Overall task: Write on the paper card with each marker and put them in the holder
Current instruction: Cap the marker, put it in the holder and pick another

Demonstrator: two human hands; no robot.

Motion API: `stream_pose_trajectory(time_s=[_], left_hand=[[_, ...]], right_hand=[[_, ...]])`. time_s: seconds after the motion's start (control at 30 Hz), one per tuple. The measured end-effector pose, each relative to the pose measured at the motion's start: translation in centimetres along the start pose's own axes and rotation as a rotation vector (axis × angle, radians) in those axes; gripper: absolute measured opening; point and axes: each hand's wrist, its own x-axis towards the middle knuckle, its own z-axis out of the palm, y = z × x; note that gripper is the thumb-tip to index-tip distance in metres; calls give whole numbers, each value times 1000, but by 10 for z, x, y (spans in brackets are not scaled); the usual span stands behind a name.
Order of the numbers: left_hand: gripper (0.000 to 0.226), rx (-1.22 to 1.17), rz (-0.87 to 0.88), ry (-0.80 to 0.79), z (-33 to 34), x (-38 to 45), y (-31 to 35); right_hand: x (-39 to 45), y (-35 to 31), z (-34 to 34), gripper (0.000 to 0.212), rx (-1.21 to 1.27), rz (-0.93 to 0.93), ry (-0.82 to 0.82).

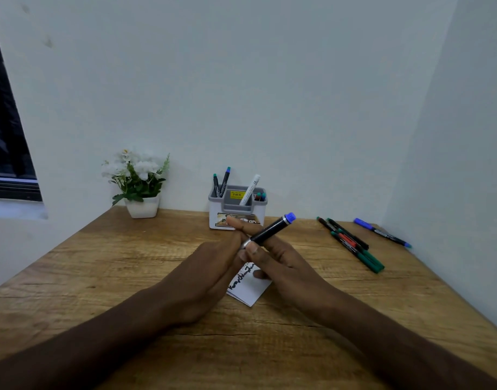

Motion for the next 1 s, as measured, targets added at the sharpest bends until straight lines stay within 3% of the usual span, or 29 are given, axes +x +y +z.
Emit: stream_pose_trajectory(time_s=[0.1, 0.17, 0.3, 0.47, 0.6, 0.7, 0.77, 0.87, 1.0], left_hand=[[15, 48, 30, 36, 0, 2, 0], [14, 61, 45, 45, 0, 2, 1], [38, 72, -16, 63, 1, 2, -1], [46, 99, -41, 43, -4, 0, -10], [45, 189, -136, -88, -16, -4, -35], [37, 320, -117, -255, -21, -8, -49], [34, 333, -116, -274, -21, -9, -53], [37, 355, -99, -254, -18, -8, -55], [35, 363, -94, -280, -17, -7, -56]], right_hand=[[1, -1, 2, 43, 31, 19, 13], [0, 1, 2, 35, 32, 12, 21], [0, 10, -2, 27, 13, 25, 23], [3, 11, -5, 47, 34, 23, 6], [8, 16, -9, 56, 158, 60, 118], [11, 21, -14, 48, 255, 103, 271], [12, 26, -21, 35, 258, 101, 314], [10, 31, -27, 14, 229, 138, 240], [4, 29, -22, 22, 26, 231, 141]])
